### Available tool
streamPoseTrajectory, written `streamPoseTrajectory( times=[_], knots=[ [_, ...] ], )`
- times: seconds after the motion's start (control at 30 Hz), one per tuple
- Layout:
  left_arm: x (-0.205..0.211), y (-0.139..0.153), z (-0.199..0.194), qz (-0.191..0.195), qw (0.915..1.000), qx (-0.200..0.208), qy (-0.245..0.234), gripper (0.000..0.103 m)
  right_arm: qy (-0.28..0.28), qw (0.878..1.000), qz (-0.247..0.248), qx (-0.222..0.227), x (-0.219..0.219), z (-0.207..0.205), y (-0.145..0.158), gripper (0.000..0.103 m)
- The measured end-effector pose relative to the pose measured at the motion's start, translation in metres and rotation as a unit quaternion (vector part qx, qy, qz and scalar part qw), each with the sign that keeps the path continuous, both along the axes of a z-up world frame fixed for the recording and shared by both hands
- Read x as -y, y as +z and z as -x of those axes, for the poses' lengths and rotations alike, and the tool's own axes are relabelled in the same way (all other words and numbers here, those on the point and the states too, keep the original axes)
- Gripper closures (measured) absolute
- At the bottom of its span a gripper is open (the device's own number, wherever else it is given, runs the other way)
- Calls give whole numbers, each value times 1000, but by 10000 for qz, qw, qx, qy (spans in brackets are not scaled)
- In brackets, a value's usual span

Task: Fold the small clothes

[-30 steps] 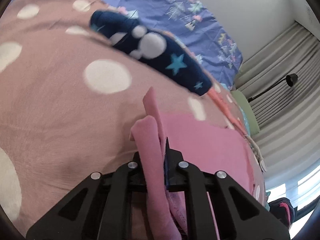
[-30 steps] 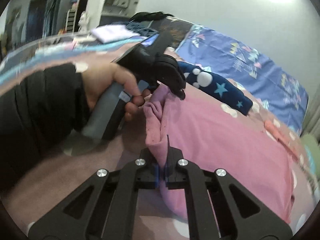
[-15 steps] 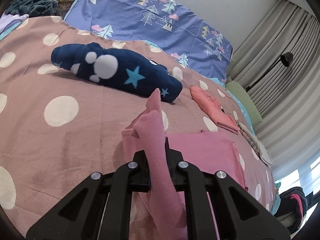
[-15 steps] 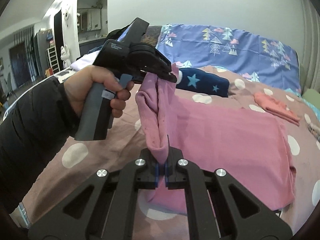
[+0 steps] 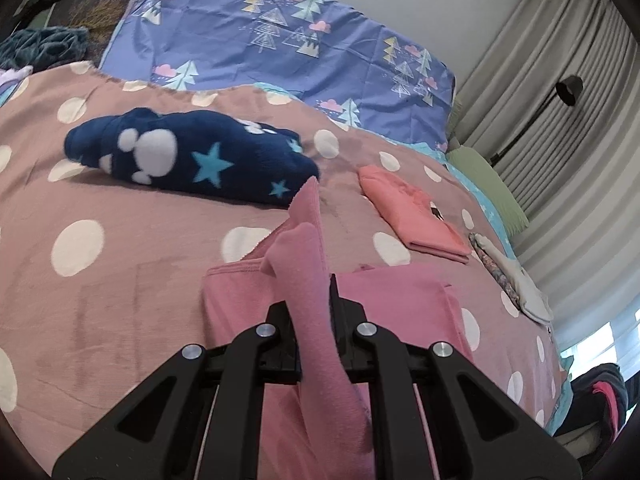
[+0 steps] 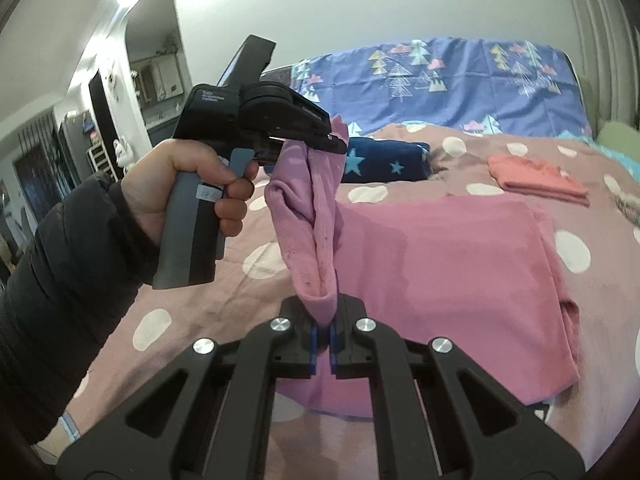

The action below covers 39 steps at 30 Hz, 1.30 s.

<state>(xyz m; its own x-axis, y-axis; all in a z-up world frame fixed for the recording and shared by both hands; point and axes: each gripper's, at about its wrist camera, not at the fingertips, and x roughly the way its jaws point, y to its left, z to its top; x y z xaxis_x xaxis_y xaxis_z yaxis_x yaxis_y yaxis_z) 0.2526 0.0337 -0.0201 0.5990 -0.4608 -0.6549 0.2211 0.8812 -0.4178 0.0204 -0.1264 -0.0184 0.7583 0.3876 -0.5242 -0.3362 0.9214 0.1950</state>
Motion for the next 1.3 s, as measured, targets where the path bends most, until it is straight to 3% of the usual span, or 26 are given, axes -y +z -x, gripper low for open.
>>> streamPoseTrajectory(
  times=[0.33, 0.63, 1.17, 1.27, 1.3],
  knots=[
    [81, -2, -7, -373, 9988, -93, -309, 94, -440, 9978, -482, -93, 65, 11, -7, 99],
    [157, -18, -21, -1017, 9931, -205, -542, 95, -933, 9910, -889, -355, 126, 2, -28, 99],
    [251, -51, -36, -2230, 9704, -243, -898, 95, -1296, 9760, -1562, -783, 180, -9, -68, 99],
    [255, -54, -37, -2192, 9709, -226, -942, 90, -1264, 9740, -1674, -858, 184, -9, -73, 99],
    [255, -53, -36, -2095, 9727, -204, -979, 76, -1255, 9732, -1712, -885, 185, -9, -75, 99]
  ],
)
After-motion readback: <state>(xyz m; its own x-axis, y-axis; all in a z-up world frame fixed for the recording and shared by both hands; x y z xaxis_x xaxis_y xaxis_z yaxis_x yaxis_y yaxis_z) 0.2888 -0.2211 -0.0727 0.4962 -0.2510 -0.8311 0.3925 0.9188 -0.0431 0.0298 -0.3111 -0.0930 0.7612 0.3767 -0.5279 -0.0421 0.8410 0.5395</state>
